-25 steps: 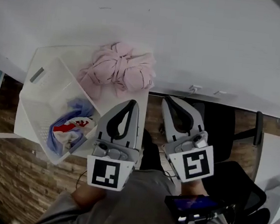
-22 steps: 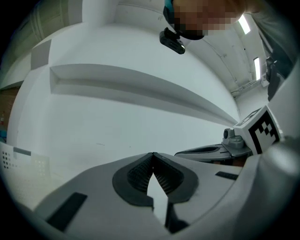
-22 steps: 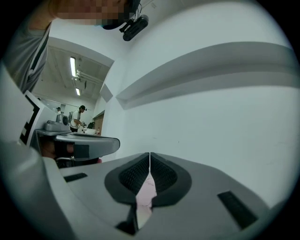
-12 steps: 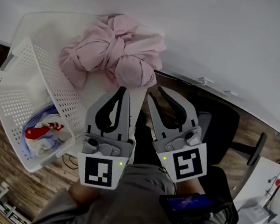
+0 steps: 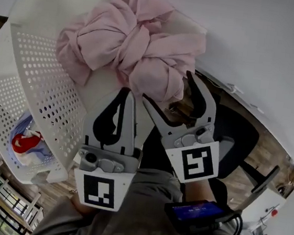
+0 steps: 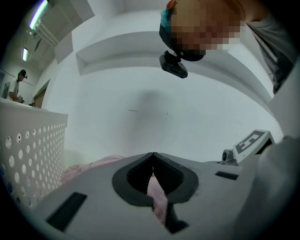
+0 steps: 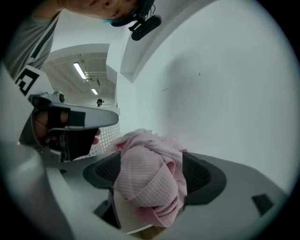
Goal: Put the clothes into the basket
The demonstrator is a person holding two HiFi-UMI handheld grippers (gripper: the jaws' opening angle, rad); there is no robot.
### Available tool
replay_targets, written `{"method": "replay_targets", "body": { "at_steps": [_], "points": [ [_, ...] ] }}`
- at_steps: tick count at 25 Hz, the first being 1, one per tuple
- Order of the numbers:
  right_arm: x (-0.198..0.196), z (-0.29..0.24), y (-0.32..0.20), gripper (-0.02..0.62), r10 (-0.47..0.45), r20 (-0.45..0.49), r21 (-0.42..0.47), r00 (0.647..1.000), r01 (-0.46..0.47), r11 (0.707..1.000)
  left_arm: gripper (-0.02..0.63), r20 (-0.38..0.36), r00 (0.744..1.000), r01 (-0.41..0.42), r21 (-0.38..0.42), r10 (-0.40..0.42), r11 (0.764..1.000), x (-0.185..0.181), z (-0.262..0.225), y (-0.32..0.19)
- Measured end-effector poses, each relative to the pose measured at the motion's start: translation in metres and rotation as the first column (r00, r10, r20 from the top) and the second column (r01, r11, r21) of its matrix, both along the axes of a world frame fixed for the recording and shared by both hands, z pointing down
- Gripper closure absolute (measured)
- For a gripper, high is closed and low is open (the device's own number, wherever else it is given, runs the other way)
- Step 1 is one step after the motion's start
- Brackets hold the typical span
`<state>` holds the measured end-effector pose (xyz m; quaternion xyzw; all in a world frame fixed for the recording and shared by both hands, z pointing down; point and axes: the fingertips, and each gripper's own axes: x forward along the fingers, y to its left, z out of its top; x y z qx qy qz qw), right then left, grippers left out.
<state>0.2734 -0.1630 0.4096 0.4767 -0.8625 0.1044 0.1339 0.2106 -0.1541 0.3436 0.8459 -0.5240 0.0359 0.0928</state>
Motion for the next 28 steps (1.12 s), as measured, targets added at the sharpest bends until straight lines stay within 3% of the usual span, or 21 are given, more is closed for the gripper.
{"method": "replay_targets", "body": {
  "at_steps": [4,10,13,16,17,28],
  "points": [
    [-0.011,0.033,-0.019,0.152,-0.032,-0.023,-0.061,0.999,0.031,0.998,0.597,0.025,0.999,0.035,-0.022,-0.034,0.999,-0.008,0.012,-0.006],
    [-0.028,0.052,-0.034,0.15,-0.092,-0.023,-0.097,0.995,0.09,0.991,0.597,0.056,0.995,0.083,-0.034,-0.081,0.996,-0.021,0.017,-0.012],
    [-0.032,0.053,-0.035,0.224,-0.116,-0.011,-0.097,0.993,0.115,0.989,0.597,0.065,0.994,0.094,-0.038,-0.091,0.995,-0.024,0.019,-0.012],
    [-0.031,0.05,-0.033,0.402,-0.103,-0.027,-0.071,0.994,0.101,0.992,0.597,0.069,0.993,0.101,-0.037,-0.098,0.994,-0.025,0.02,-0.012],
    [-0.031,0.05,-0.032,0.419,-0.098,-0.028,-0.072,0.995,0.096,0.993,0.597,0.07,0.992,0.103,-0.037,-0.1,0.994,-0.025,0.02,-0.012],
    [-0.013,0.044,-0.015,0.448,-0.079,0.018,-0.075,0.997,0.081,0.994,0.597,0.086,0.991,0.107,-0.045,-0.102,0.993,-0.023,0.029,-0.012]
  ]
}}
